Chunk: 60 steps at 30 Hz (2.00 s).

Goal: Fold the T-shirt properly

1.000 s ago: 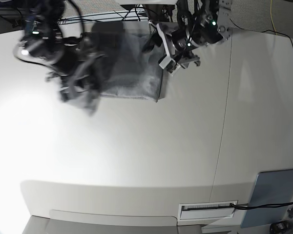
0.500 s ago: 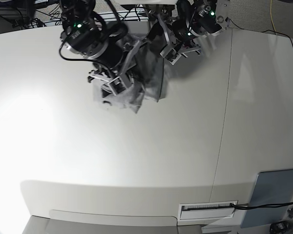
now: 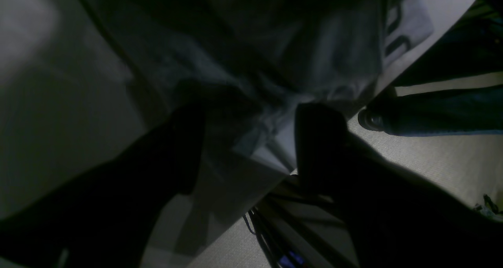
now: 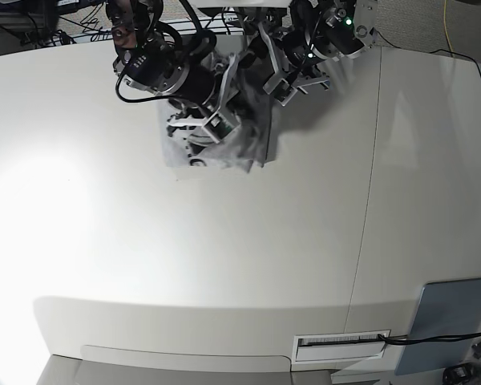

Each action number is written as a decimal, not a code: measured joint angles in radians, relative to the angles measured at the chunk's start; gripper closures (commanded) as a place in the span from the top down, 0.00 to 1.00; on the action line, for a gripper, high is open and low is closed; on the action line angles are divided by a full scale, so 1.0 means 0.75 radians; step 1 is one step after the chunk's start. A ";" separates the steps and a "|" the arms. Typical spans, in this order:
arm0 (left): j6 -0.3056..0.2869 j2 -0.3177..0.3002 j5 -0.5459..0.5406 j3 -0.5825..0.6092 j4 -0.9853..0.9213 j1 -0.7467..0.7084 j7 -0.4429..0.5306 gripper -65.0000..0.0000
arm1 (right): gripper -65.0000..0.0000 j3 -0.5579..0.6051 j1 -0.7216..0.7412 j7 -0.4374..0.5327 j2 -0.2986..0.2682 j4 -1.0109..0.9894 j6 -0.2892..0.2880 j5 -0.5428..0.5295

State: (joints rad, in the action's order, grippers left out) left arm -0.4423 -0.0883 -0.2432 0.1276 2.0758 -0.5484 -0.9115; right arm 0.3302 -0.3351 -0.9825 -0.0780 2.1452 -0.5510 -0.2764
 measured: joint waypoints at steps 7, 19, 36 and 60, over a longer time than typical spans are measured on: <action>0.000 0.000 0.031 -0.006 0.000 0.000 -0.006 0.55 | 0.36 0.000 0.005 0.047 0.000 -0.001 -0.010 -0.097; -0.139 -0.001 -0.315 -0.254 0.114 0.000 -0.010 0.55 | 0.36 -0.019 0.126 -0.014 0.001 -0.001 -0.010 -0.172; 0.067 0.010 -0.256 0.176 0.220 0.130 -0.001 0.55 | 0.36 -0.697 0.105 -0.077 -0.087 0.037 0.071 -0.118; 0.395 0.006 0.070 0.526 0.115 0.146 0.086 0.42 | 0.36 -0.999 0.033 -0.081 -0.143 0.037 0.070 -0.102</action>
State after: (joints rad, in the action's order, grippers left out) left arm -0.1459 -0.0841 -0.1909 0.5224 2.1624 -0.4385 -0.8471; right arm -0.4191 -0.3103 -1.0435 -0.1856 2.1731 -0.4984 -0.3527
